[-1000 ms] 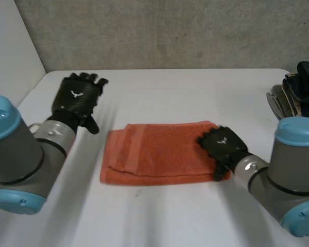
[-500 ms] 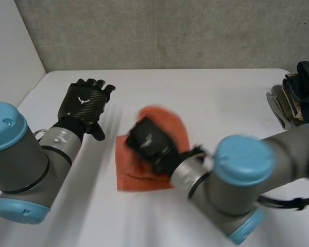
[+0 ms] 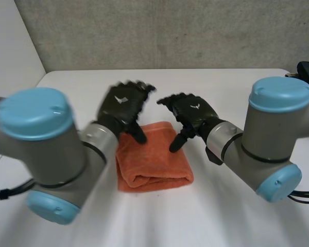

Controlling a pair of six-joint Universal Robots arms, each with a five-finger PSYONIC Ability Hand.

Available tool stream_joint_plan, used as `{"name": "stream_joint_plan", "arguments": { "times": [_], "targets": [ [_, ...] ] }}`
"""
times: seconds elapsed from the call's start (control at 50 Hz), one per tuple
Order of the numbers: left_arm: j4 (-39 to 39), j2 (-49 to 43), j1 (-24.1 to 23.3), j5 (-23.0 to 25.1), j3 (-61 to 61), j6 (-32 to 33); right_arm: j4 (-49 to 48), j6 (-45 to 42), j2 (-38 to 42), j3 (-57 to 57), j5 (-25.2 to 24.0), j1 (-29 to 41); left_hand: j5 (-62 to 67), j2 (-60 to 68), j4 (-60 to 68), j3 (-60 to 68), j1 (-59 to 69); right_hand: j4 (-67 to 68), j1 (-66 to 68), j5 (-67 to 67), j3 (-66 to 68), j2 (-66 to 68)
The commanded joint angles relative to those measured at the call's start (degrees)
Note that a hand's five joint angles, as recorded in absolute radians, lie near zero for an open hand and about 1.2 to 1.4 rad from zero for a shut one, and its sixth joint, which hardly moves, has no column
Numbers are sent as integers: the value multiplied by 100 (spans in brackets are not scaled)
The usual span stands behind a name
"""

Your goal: Fold the laundry.

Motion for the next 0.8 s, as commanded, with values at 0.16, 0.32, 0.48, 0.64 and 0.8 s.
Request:
{"name": "stream_joint_plan", "arguments": {
  "times": [0.16,0.32,0.48,0.64,0.8],
  "targets": [
    [-1665,-1576,-223,-1349,880,-440,1804,-163,1645,-1702,84,-46,-283,-220,-181,-238,-156,-223,-288,-270,-207,-217],
    [-1638,-1541,217,-1340,423,131,2051,-1041,1911,-1905,286,-28,-283,-220,-181,-238,-156,-223,-288,-270,-207,-217],
    [-1595,-988,261,-1270,405,527,1876,-1631,1463,-1756,998,42,-283,-220,-181,-238,-156,-223,-288,-270,-207,-217],
    [-1384,-92,270,-339,668,544,672,-1929,532,-781,1464,499,-283,-220,-181,-238,-156,-223,-288,-270,-207,-217],
    [-1120,374,621,890,950,536,-251,-2089,65,511,1736,1096,-283,-220,-181,-238,-156,-223,-288,-270,-207,-217]
  ]
}}
